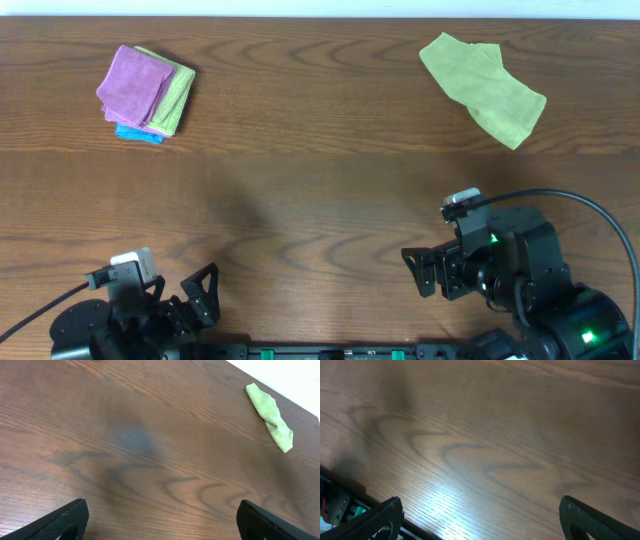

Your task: Fold the cloth

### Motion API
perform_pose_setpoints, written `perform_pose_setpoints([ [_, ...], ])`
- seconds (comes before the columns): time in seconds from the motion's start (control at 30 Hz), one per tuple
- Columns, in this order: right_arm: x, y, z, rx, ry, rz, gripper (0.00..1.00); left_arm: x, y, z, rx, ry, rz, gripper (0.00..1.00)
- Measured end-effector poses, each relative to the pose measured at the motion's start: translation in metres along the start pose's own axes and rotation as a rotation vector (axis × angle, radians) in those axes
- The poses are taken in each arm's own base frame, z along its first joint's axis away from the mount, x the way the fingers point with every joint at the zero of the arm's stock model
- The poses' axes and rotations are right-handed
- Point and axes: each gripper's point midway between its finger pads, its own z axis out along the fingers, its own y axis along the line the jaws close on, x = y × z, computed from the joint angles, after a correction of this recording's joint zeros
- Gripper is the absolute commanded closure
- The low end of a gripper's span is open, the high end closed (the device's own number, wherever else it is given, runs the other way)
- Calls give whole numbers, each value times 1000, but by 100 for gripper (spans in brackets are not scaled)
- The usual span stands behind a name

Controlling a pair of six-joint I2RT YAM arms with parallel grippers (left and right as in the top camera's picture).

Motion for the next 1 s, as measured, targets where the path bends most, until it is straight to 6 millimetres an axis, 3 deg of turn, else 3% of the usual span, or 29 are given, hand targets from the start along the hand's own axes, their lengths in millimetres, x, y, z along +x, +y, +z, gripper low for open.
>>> perform_pose_setpoints([
  [0.37, 0, 0, 0, 0, 1, 0, 1, -2, 3, 0, -19, -12, 3, 4],
  [0.6, 0, 0, 0, 0, 0, 0, 1, -37, 11, 4, -73, -190, 184, 4],
  [0.8, 1, 0, 0, 0, 2, 0, 1, -24, 17, 47, -33, -230, 461, 5],
  [1.0, 1, 0, 1, 1, 4, 0, 1, -4, 35, 94, -33, -245, 525, 4],
])
